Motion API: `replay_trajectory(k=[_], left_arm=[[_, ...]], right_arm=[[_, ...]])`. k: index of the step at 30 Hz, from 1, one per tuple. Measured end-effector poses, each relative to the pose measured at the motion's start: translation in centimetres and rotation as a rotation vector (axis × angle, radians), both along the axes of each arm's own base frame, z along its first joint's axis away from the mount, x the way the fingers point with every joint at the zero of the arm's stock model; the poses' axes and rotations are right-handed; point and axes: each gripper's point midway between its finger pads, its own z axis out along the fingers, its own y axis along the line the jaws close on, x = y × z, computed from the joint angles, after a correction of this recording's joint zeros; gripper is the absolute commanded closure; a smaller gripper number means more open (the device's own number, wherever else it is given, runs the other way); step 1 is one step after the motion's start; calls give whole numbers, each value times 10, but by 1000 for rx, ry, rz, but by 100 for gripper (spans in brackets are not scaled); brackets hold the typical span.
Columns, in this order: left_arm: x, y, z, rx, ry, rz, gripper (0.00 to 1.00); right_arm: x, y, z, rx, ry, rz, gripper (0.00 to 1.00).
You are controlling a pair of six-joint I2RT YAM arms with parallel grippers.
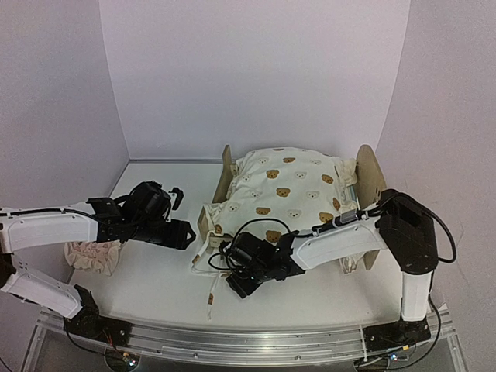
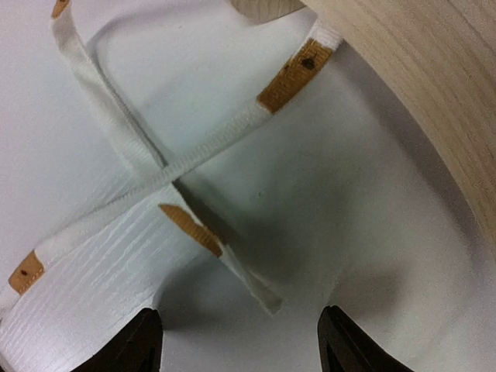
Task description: Set up the pet bed
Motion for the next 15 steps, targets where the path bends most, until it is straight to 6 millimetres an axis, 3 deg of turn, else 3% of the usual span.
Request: replay_trajectory(k=[8, 15], left_arm=[[0, 0, 0, -2, 1, -2, 34], [-2, -2, 0, -11, 10, -14, 35]], right_arm=[[16, 9, 0, 48, -16, 5, 62], [20, 16, 0, 88, -2, 24, 97]])
